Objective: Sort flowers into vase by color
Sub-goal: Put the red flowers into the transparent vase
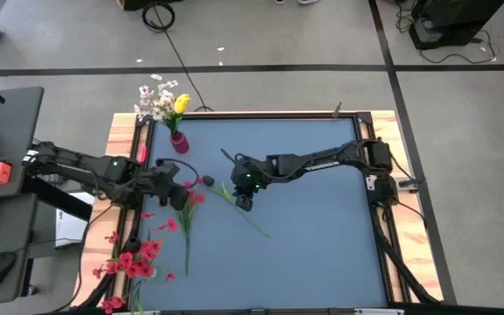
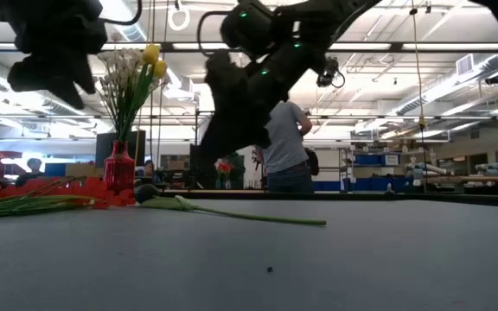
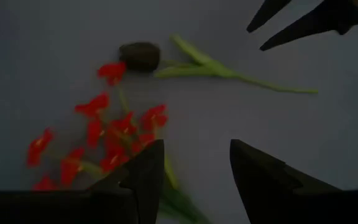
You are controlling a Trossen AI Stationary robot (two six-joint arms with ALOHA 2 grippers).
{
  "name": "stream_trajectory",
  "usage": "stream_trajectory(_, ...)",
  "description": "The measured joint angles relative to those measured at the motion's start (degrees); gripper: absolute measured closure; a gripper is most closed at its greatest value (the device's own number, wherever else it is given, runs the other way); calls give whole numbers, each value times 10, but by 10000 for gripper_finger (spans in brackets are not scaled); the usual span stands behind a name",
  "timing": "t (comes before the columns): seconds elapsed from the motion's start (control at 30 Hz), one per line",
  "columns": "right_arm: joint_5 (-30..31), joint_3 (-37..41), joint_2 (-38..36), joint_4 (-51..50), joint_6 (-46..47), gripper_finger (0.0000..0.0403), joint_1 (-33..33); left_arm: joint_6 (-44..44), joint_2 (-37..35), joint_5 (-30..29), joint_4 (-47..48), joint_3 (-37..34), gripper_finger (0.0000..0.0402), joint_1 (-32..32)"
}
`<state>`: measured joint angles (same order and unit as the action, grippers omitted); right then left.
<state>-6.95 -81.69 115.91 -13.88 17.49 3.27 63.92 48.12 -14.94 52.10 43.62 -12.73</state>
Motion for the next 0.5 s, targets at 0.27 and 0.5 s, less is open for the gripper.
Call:
stream_trajectory(0.27,13,-65,80,-17,1,276,-3,22,1,21,44,0,212,0)
stream_trajectory(0.5,69,-68,85,-29,27,276,-12,149,40,28,49,0,212,-11)
